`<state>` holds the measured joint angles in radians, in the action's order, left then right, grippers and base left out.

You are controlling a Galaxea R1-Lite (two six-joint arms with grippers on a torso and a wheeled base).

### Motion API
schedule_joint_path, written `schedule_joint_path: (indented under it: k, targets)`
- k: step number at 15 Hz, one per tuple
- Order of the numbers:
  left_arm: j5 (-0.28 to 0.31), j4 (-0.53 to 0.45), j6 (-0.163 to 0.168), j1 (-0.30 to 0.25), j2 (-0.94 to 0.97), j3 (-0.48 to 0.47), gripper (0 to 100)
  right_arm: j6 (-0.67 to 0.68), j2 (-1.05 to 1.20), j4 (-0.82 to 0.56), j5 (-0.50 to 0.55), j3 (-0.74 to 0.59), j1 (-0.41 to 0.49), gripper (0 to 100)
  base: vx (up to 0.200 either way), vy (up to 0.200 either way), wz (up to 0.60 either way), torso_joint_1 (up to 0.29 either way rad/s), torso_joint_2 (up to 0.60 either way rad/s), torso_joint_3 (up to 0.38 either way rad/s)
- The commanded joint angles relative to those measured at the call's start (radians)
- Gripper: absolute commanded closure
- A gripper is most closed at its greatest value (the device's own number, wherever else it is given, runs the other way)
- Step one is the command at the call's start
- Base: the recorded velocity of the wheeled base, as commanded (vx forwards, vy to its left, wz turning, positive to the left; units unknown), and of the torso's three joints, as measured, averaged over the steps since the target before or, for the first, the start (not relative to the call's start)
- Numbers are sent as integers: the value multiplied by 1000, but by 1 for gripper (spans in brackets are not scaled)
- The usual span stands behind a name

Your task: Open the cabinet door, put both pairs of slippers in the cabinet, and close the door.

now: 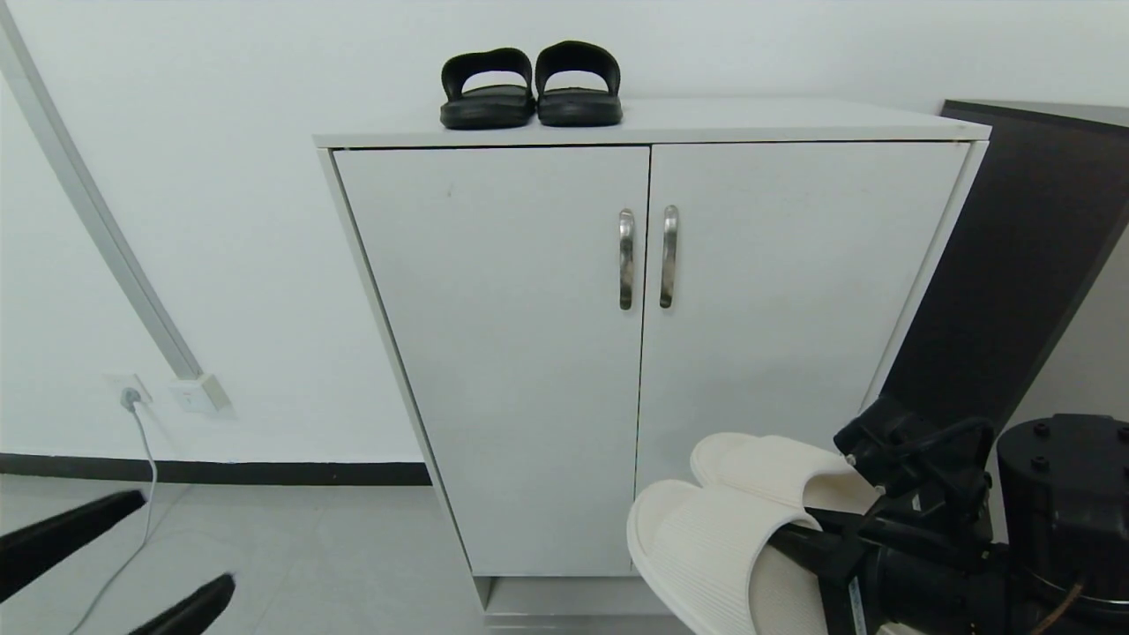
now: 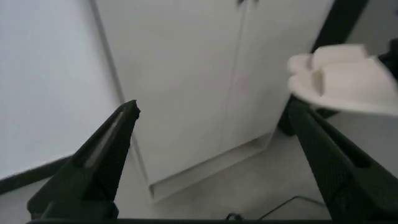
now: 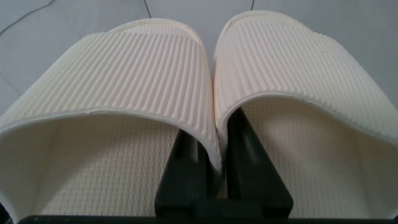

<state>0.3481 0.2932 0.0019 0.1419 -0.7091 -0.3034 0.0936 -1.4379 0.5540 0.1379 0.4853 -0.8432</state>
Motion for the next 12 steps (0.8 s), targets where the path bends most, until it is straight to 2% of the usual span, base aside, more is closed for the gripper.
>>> schedule_joint_path:
  k: [1, 4, 5, 10, 11, 12]
  targets:
    - [-14, 270, -94, 216, -342, -71, 0, -2, -26, 1, 0, 10, 0, 100, 0, 0, 0, 0, 0, 0]
    - [-31, 287, -92, 387, -452, -152, 0, -2, -33, 1, 3, 6, 0, 100, 0, 0, 0, 0, 0, 0]
    - [-32, 287, -92, 426, -504, -195, 0, -2, -39, 1, 5, 6, 0, 100, 0, 0, 0, 0, 0, 0]
    - [-29, 333, -94, 459, -699, -345, 0, -29, -36, 1, 6, 2, 0, 100, 0, 0, 0, 0, 0, 0]
    - [-34, 345, -94, 476, -747, -416, 0, -23, -38, 9, -1, 9, 0, 100, 0, 0, 0, 0, 0, 0]
    - [-34, 345, -94, 481, -768, -448, 0, -22, -42, 15, -3, 12, 0, 100, 0, 0, 0, 0, 0, 0]
